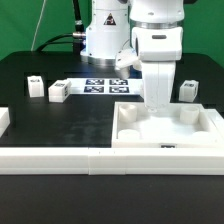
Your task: Assemble one leg
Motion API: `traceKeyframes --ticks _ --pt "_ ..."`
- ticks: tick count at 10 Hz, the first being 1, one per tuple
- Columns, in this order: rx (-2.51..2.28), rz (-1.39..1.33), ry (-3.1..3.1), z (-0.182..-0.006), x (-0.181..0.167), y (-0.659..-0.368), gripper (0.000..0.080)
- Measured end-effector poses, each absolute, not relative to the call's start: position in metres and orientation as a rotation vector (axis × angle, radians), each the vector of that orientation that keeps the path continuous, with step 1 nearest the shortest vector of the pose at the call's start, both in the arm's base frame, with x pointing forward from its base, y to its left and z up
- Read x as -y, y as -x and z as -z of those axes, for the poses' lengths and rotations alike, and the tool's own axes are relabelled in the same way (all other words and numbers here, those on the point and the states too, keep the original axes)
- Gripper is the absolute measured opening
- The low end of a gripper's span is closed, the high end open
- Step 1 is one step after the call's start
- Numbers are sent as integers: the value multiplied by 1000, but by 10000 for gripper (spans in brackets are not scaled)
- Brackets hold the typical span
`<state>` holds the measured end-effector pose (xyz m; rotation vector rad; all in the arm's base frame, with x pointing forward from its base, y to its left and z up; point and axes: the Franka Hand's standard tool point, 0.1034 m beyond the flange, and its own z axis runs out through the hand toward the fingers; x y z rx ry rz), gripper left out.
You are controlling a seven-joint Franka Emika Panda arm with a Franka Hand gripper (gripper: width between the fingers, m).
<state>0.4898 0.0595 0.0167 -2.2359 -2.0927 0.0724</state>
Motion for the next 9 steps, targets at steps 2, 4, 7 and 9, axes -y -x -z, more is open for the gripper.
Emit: traceKeyframes --ticks 2,4,7,9 --pt "2104 -74 2224 -17 -59 -493 62" --pt "2103 -75 2224 -17 -58 -493 132" --pt "2103 -75 2224 -17 -58 -493 510" --pt "2102 -76 2224 -17 -58 -493 623"
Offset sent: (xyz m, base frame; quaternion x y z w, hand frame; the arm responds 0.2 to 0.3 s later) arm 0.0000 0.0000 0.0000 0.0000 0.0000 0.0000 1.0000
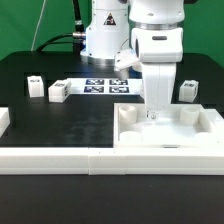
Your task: Assemble one leg
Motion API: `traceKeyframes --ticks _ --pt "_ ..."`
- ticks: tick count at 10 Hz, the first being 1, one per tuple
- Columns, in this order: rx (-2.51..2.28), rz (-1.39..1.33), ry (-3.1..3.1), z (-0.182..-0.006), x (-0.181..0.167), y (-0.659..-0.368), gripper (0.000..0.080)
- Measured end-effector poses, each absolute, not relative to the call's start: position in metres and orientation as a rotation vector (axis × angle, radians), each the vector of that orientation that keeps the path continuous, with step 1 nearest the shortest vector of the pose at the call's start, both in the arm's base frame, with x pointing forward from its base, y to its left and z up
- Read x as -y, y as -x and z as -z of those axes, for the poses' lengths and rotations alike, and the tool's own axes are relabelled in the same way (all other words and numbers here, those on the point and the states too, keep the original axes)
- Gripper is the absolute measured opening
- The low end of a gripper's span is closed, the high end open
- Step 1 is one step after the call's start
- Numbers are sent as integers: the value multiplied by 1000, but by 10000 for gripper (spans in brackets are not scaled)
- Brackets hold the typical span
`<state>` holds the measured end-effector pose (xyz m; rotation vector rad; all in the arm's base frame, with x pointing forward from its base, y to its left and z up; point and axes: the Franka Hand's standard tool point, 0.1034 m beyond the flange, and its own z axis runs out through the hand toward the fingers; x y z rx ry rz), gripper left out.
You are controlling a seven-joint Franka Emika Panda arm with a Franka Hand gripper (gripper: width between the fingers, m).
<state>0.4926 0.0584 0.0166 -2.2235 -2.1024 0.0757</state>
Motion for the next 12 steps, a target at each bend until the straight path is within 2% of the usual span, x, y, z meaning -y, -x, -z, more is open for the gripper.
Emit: traceKeyframes --ticks 5,6,9,12 --pt "2102 -76 2224 -17 -58 -492 649" --pt "2073 -79 2262 -25 -57 -488 649" --pt "1929 -74 2444 -66 -65 -457 649" --pt "1828 -70 2523 -67 -65 -453 649"
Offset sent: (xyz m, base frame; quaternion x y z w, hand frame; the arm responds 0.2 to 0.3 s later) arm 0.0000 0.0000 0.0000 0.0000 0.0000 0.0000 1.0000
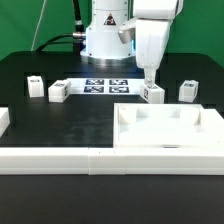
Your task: Assemble one leg
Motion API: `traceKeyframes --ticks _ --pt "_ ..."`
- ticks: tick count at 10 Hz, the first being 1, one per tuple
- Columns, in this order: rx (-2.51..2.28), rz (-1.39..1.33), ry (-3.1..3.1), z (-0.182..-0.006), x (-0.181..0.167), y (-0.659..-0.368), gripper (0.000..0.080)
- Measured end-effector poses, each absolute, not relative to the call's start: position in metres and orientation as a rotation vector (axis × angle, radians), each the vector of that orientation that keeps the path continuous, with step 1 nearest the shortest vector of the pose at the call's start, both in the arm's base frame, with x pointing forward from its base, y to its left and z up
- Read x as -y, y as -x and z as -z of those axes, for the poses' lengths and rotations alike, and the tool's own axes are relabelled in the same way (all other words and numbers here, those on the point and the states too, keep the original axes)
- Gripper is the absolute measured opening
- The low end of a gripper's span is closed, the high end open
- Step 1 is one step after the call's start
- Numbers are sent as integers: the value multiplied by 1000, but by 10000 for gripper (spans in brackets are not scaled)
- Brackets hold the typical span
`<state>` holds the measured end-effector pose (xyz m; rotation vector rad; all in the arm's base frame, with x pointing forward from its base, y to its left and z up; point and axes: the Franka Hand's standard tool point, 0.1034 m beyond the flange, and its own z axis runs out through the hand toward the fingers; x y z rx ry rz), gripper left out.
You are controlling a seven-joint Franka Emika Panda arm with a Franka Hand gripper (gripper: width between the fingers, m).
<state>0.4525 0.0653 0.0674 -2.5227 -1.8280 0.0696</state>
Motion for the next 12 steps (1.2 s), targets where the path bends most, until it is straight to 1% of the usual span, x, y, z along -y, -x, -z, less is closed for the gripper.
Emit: traceKeyframes --ticks 4,5,6,7,8,12 --pt "1327 -63 2822 -67 -67 -451 649" --pt "1071 -31 2926 -63 -69 -441 649" --pt "820 -48 3001 -60 -74 -428 649" --pt "686 -58 3034 -59 -80 -424 649" --pt "399 -74 3078 -57 -90 -417 649" --pt "-227 -113 3073 -55 -120 -407 649"
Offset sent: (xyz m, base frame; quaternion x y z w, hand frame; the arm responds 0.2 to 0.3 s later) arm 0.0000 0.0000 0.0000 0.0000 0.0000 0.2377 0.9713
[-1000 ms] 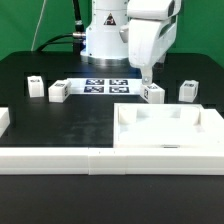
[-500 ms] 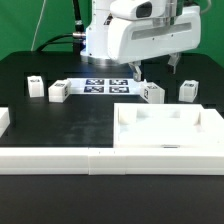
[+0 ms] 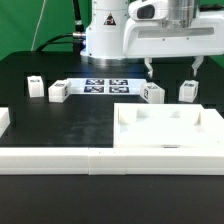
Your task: Assemble one leg
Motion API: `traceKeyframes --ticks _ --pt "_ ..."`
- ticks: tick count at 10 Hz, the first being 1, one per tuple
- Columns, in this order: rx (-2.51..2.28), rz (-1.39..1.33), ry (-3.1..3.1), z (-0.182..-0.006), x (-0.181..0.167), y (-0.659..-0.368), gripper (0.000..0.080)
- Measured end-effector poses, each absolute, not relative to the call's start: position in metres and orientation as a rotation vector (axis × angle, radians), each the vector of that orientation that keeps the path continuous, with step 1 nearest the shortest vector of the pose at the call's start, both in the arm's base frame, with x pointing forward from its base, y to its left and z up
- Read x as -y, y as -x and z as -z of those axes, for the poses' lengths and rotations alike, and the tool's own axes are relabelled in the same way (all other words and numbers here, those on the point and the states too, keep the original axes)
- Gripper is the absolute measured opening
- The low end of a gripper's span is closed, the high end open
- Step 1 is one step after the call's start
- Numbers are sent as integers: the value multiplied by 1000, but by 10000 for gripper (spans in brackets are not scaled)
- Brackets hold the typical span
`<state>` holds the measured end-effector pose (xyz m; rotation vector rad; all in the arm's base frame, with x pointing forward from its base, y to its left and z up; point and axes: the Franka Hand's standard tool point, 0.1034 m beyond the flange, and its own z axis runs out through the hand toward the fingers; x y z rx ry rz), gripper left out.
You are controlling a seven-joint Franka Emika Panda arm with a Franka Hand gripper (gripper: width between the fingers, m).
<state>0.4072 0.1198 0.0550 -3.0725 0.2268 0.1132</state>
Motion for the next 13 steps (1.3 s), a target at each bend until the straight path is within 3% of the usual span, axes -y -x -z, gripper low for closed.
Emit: traceKeyframes --ticks 3,8,13 --pt "-507 -129 3031 -55 -122 -406 649" --pt "-483 -233 3035 -51 -129 -395 649" --pt "-462 -834 2910 -48 -140 -386 649"
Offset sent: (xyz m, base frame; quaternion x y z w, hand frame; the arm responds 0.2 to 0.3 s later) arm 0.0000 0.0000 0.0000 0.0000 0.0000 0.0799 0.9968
